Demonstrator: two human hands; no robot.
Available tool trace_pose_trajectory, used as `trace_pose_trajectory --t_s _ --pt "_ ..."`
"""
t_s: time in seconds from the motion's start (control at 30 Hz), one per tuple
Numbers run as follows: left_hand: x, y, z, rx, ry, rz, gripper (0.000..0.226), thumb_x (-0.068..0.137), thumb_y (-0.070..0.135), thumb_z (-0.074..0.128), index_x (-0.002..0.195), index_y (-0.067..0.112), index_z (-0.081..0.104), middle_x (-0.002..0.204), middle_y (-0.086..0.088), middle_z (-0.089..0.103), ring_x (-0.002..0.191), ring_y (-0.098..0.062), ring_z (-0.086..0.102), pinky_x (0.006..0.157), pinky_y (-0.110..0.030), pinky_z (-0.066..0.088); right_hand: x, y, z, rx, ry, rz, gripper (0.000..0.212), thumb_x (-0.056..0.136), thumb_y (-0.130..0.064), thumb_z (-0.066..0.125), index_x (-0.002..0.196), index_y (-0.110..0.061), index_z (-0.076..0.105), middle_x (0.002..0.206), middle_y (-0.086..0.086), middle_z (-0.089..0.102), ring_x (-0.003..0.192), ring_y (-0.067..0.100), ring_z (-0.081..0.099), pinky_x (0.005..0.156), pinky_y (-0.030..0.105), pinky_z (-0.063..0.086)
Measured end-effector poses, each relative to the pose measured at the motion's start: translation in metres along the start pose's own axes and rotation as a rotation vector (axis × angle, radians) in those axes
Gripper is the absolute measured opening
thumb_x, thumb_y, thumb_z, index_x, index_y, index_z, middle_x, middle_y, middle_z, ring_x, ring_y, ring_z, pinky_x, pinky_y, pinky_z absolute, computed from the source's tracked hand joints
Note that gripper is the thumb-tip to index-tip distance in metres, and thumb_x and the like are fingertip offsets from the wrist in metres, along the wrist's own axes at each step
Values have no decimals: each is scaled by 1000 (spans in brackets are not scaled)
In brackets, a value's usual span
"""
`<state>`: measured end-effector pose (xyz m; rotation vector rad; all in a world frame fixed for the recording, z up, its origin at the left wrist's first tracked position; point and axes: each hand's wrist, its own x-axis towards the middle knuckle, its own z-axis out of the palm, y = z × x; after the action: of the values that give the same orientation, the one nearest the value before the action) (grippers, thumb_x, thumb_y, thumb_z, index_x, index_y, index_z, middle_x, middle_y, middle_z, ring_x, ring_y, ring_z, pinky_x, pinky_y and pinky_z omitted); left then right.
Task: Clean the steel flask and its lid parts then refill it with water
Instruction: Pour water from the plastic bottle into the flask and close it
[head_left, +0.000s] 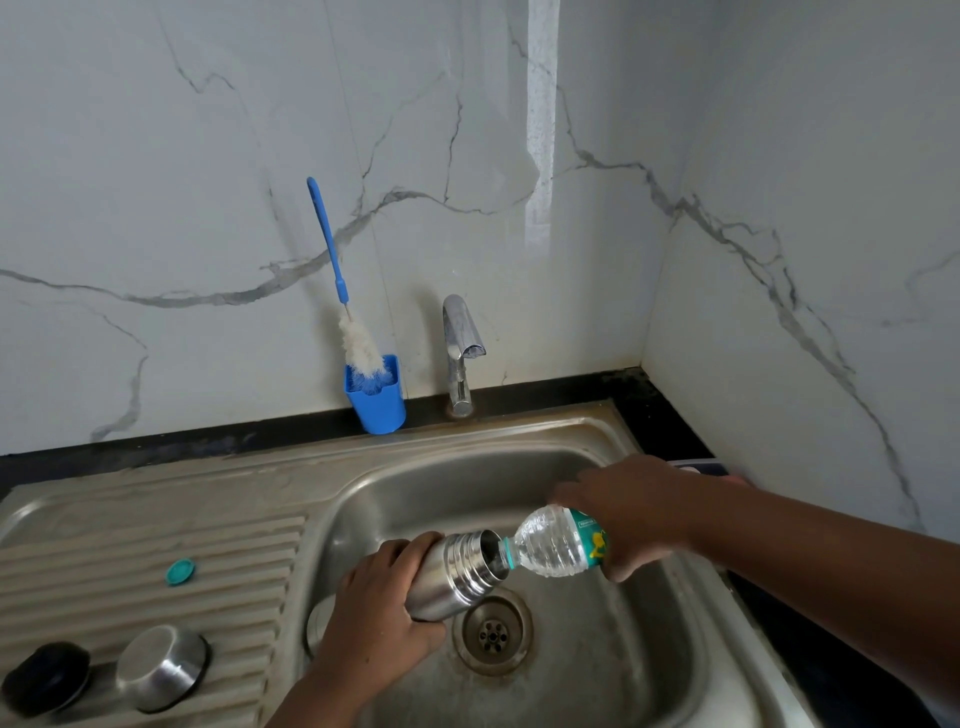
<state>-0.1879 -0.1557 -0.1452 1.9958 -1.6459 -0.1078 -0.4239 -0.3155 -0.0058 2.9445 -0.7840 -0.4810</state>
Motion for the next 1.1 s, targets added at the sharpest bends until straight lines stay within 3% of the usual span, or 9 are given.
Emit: trace_pose_trajectory --t_s 0.2,0.37,0.53,0.7,1.1 --pt "1 0 1 17 -30 -16 84 47 50 59 128 46 38 110 14 59 98 -19 63 84 -36 47 -1 -1 -1 -4 -11 -1 83 71 -42 77 140 -32 33 126 -2 56 107 17 57 80 29 41" --pt "1 1 -1 36 -78 -37 86 50 51 56 135 41 47 118 15 54 107 -16 57 90 -33 41 -1 -3 -2 -23 -25 3 84 71 -41 78 141 -32 32 127 -1 55 109 18 57 85 31 43" --pt "0 1 0 16 -58 -27 83 48 51 55 128 49 33 112 14 57 99 -18 61 84 -34 43 -1 -4 -2 -50 -28 -1 83 71 -42 77 141 -31 33 126 0 56 107 19 57 83 31 42" --pt "-1 1 1 57 -34 -8 82 46 51 54 126 46 37 106 12 61 92 -20 65 78 -33 44 0 -7 -2 -78 -39 5 85 71 -42 78 141 -30 32 127 2 56 108 20 57 90 36 48" --pt "-3 2 2 87 -65 -41 85 45 49 56 127 48 34 106 14 59 96 -20 63 79 -33 40 -1 -13 -10 -154 -46 9 83 72 -41 77 141 -28 33 127 3 56 109 22 57 92 37 45"
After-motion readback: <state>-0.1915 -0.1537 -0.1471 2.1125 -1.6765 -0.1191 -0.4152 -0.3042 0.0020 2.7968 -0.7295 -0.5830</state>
